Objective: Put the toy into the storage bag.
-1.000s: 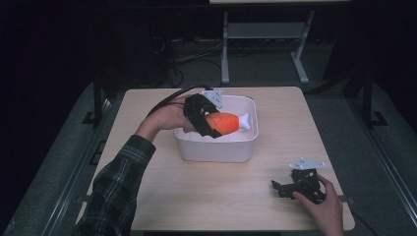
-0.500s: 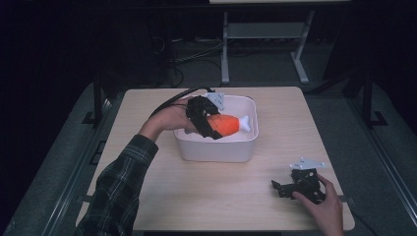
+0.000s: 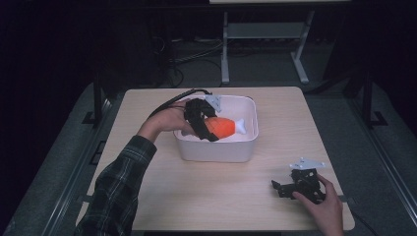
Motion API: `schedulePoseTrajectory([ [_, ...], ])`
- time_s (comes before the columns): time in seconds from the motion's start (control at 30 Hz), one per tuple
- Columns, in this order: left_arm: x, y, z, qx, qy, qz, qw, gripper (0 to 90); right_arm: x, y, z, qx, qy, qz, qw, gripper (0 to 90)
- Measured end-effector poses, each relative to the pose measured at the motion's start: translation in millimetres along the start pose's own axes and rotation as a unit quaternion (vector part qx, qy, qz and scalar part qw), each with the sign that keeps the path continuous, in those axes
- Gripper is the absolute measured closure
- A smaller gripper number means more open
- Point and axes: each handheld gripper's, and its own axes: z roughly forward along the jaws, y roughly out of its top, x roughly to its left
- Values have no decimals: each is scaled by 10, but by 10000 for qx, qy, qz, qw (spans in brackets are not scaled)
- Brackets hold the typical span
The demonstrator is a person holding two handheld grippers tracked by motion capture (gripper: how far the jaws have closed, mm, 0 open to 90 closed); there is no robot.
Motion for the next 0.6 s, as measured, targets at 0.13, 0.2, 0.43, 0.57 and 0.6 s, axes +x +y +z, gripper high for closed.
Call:
schedulePoseTrajectory([
  [0.13, 2, -11, -7, -8, 20, -43, 10000, 156, 0, 0, 0, -1, 0, -1, 10000, 0],
  [0.2, 4, -5, -35, -81, 36, -40, 10000, 141, 0, 0, 0, 0, 0, 2, 10000, 0],
  [0.43, -15, -4, -82, -201, 63, -84, 9997, 141, 0, 0, 0, 0, -1, -1, 10000, 0],
  [0.57, -30, -5, -154, -259, 64, -147, 9995, 142, 0, 0, 0, -1, -1, 0, 10000, 0],
  [0.6, -41, -6, -184, -319, 65, -189, 9993, 142, 1, 0, -1, 1, -1, 2, 10000, 0],
])
